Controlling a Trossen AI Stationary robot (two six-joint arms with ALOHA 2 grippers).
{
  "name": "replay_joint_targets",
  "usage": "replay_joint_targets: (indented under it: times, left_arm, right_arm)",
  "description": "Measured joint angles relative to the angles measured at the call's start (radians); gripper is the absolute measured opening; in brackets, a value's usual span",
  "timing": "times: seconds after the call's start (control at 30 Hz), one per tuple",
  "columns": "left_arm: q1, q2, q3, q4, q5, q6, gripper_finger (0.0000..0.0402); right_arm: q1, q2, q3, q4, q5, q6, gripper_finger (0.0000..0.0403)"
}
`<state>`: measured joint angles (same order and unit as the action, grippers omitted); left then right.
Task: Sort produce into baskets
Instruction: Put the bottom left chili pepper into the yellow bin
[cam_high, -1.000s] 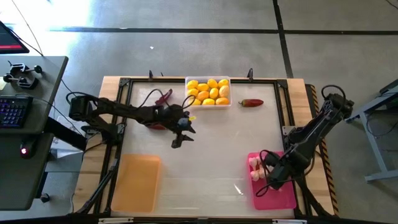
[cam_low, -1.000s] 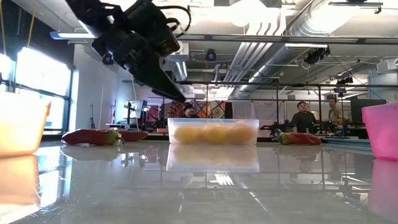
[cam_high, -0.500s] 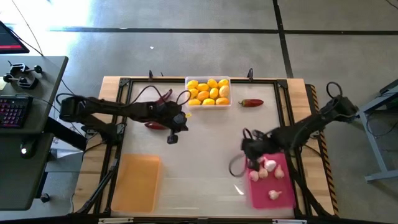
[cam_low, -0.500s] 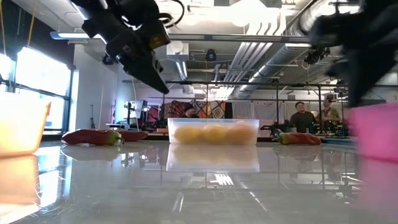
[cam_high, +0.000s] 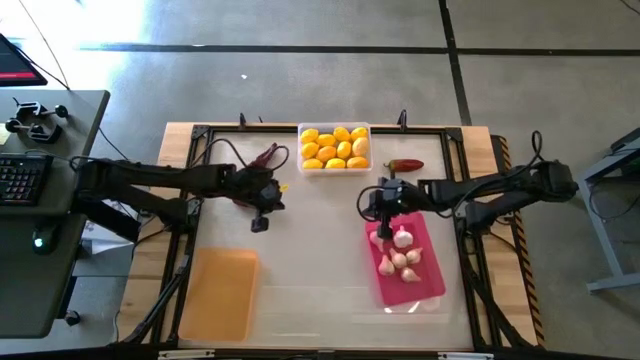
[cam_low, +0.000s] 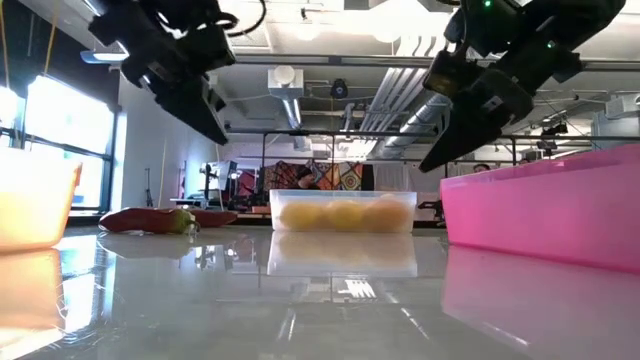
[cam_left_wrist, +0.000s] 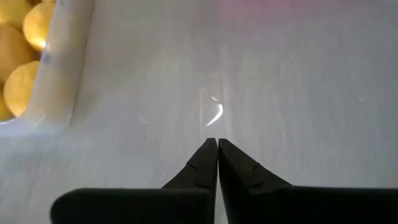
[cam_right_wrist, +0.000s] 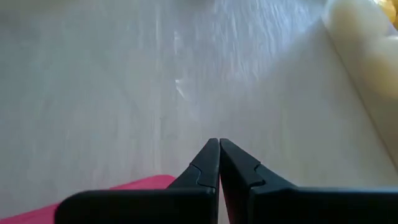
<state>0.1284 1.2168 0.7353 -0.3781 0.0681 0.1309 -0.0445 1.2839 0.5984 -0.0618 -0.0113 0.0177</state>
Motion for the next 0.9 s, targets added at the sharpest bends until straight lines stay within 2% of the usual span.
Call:
replay_joint_targets:
  times: [0.2,0.33,0.43,0.67,0.9]
  left_arm:
    - [-0.007,-0.077,0.0,-0.07,-0.049,-0.033,0.0]
    - [-0.018,-0.101,0.0,-0.114,-0.112,-0.034,0.0]
    - [-0.02,-0.108,-0.025,-0.099,-0.128,-0.049,0.0]
    - [-0.02,-0.106,-0.118,0.004,-0.118,-0.052,0.0]
    - [-0.02,-0.107,-0.122,0.009,-0.109,-0.051,0.0]
  right_arm:
    - [0.0,0.0,0.001,0.044,-0.001,0.005,0.0]
    - [-0.013,0.019,0.002,0.085,0.042,0.007,0.0]
    - [-0.037,0.053,0.002,0.068,0.037,0.017,0.0]
    - [-0.019,0.05,0.003,-0.092,-0.041,0.1,0.0]
    - [0.06,-0.011,0.005,-0.292,-0.067,0.245,0.0]
